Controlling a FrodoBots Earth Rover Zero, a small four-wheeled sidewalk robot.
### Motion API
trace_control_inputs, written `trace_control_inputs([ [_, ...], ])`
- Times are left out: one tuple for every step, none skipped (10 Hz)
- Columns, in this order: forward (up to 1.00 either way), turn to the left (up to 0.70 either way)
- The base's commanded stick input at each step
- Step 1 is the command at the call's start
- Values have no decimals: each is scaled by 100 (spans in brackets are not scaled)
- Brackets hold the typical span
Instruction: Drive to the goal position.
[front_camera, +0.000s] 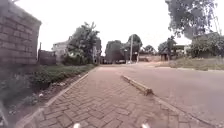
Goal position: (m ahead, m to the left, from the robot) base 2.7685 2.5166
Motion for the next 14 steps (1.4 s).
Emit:
trace_control_inputs([
  [50, 0],
  [50, 0],
  [50, 0],
  [50, 0],
  [50, 0],
  [50, 0],
  [50, 0],
  [50, 0],
  [50, 0],
  [50, 0],
  [50, 0],
  [50, 0],
  [50, 0],
  [50, 0],
])
